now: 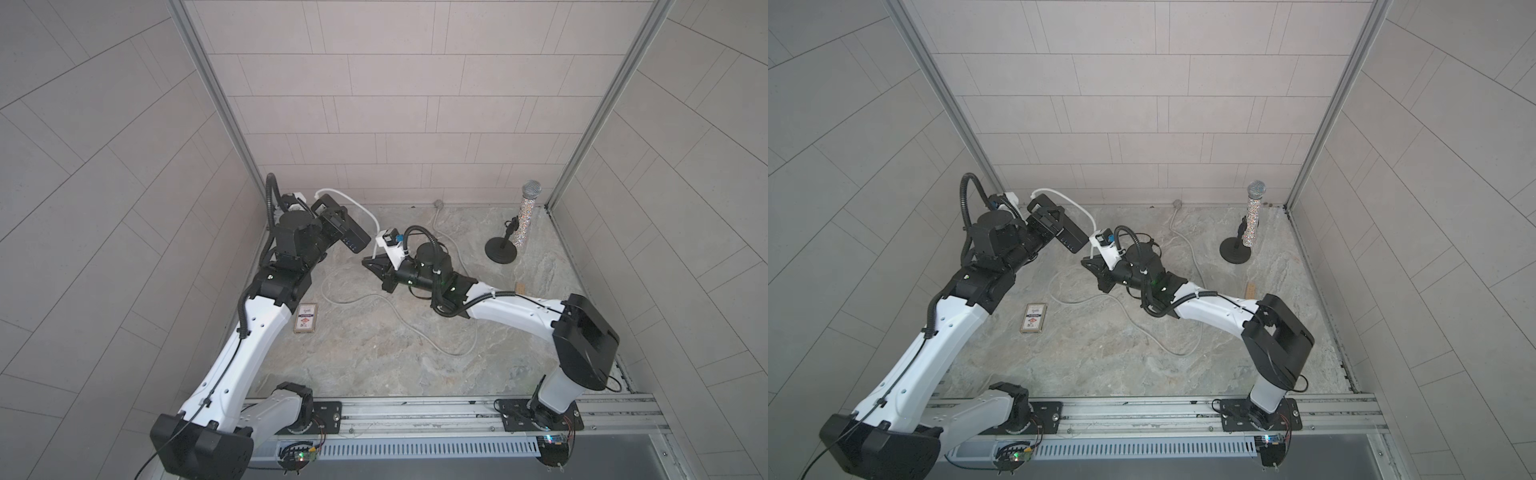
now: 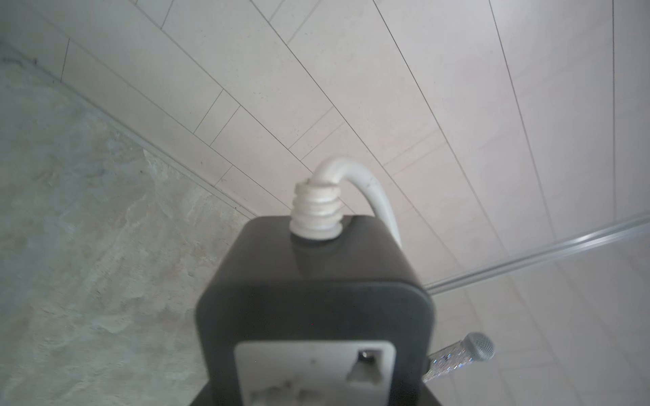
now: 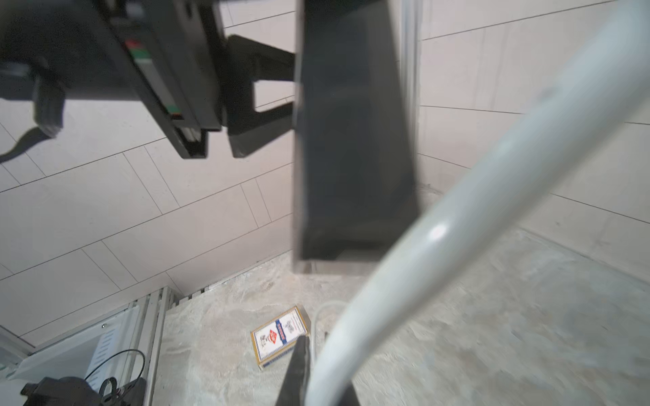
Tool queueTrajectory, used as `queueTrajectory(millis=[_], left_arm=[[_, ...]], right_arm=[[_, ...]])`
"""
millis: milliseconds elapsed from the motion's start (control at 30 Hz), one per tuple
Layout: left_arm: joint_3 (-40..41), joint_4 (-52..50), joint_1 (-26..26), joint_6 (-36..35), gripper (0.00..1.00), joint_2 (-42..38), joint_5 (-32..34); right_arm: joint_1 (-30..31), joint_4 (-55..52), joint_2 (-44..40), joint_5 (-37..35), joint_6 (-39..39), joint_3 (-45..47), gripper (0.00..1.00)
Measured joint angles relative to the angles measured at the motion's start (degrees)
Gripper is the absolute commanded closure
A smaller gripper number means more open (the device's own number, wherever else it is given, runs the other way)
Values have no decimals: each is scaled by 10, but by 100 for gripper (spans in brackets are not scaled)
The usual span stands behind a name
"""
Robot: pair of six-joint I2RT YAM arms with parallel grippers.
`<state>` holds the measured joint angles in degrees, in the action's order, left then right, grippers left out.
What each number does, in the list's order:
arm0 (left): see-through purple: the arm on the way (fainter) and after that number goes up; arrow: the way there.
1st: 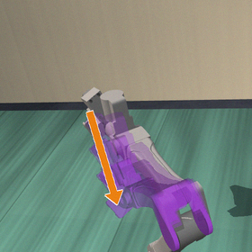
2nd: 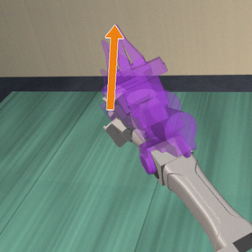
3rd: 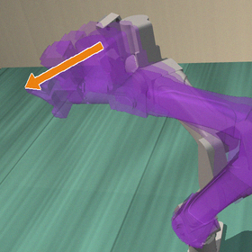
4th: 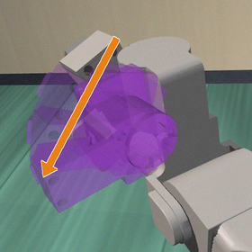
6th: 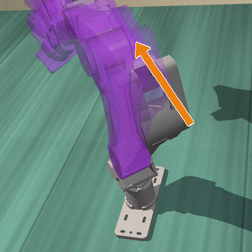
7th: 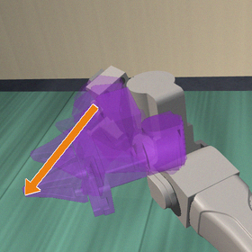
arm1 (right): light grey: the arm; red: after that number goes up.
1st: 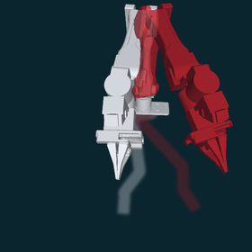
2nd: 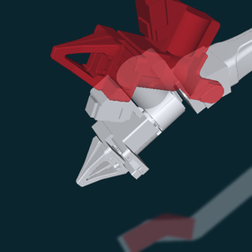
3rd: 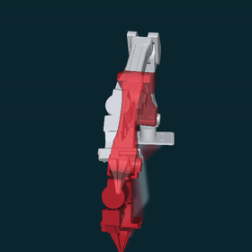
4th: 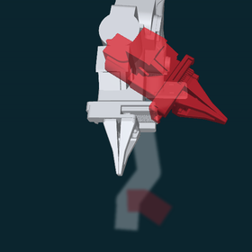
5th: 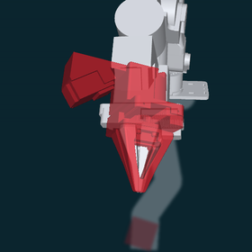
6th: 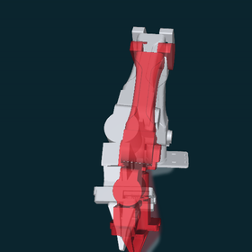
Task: Unwrap the cord wrapped around the power strip
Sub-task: Unwrap the power cord from the power strip, then place the power strip at the center of the board.
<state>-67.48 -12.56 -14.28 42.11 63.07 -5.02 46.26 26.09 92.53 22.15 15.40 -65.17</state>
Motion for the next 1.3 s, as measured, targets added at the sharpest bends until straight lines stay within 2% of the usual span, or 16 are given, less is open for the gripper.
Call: queueTrajectory(millis=[167,267,400,433,467,567,700,867,967,1100,1200,1300], left_arm=[[-37,-86,0,-289,100,10,-6],[-57,-138,0,-469,100,34,23],[-63,-168,8,-644,100,80,68],[-66,-170,14,-685,100,98,79],[-69,-171,18,-717,100,114,83],[-92,-172,28,-800,100,168,99],[-143,-178,32,-874,100,236,115],[-188,-184,37,-910,100,285,121],[-201,-189,42,-917,100,309,129],[-205,-197,49,-922,100,340,140],[-205,-199,56,-939,100,364,142],[-205,-198,65,-962,100,382,140]], right_arm=[[-73,-127,-42,36,-5,-35,100],[-109,-191,-26,57,-16,-72,100],[-123,-235,16,68,-23,-98,100],[-123,-245,31,68,-21,-103,92],[-123,-253,47,67,-15,-111,78],[-124,-273,90,57,2,-133,49],[-127,-308,108,31,12,-149,35],[-133,-341,71,-2,-4,-112,36],[-123,-374,29,-10,-58,-59,37],[-55,-410,8,-15,-166,-12,36],[-17,-413,34,-16,-217,-11,37],[-20,-412,88,-14,-247,-38,37]])
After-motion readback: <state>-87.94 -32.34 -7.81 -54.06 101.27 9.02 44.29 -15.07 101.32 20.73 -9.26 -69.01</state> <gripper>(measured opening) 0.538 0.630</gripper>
